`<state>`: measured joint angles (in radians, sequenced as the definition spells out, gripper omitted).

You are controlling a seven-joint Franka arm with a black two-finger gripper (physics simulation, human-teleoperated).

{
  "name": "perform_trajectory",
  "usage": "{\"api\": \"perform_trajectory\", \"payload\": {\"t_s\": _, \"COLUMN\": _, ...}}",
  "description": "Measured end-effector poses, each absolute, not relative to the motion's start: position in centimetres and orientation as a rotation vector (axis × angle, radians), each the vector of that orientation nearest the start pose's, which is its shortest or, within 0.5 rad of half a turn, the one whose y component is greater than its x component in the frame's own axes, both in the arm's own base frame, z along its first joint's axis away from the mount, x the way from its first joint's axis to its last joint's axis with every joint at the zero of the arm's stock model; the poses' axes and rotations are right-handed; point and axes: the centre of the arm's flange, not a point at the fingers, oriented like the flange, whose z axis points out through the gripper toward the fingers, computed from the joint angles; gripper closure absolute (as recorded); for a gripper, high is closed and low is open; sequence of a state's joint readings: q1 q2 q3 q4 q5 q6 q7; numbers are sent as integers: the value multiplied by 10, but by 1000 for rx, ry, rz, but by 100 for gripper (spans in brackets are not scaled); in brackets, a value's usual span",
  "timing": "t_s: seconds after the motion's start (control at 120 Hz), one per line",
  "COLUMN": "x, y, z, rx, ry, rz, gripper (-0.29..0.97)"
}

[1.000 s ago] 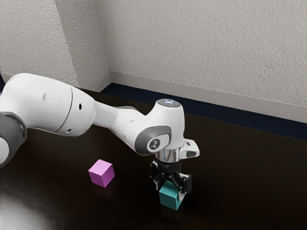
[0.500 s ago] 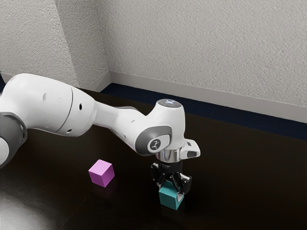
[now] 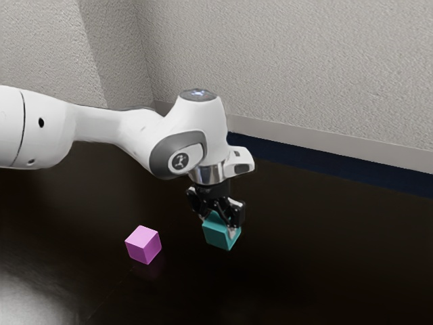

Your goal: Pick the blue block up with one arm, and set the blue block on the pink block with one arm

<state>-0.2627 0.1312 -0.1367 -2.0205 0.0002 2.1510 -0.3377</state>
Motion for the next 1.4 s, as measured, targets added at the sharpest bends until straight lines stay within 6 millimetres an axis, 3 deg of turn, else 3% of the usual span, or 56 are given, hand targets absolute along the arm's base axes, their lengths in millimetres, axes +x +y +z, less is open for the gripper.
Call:
{"api": "perform_trajectory", "payload": {"t_s": 0.133, "x": 534, "y": -186, "z": 420, "rx": -3126, "ry": 39, "rz": -47, "gripper": 31}}
{"api": "perform_trajectory", "payload": {"t_s": 0.267, "x": 523, "y": -133, "z": 442, "rx": -3089, "ry": -55, "rz": -76, "gripper": 30}}
{"api": "perform_trajectory", "payload": {"t_s": 0.35, "x": 521, "y": -111, "z": 443, "rx": -3076, "ry": -87, "rz": -68, "gripper": 30}}
{"api": "perform_trajectory", "payload": {"t_s": 0.45, "x": 518, "y": -103, "z": 442, "rx": -3069, "ry": -63, "rz": -53, "gripper": 30}}
{"api": "perform_trajectory", "payload": {"t_s": 0.7, "x": 506, "y": -59, "z": 422, "rx": -3050, "ry": -78, "rz": 50, "gripper": 31}}
{"api": "perform_trajectory", "payload": {"t_s": 0.9, "x": 489, "y": -48, "z": 404, "rx": -3037, "ry": -39, "rz": 152, "gripper": 30}}
{"api": "perform_trajectory", "payload": {"t_s": 1.4, "x": 503, "y": -32, "z": 378, "rx": -3039, "ry": 19, "rz": 246, "gripper": 30}}
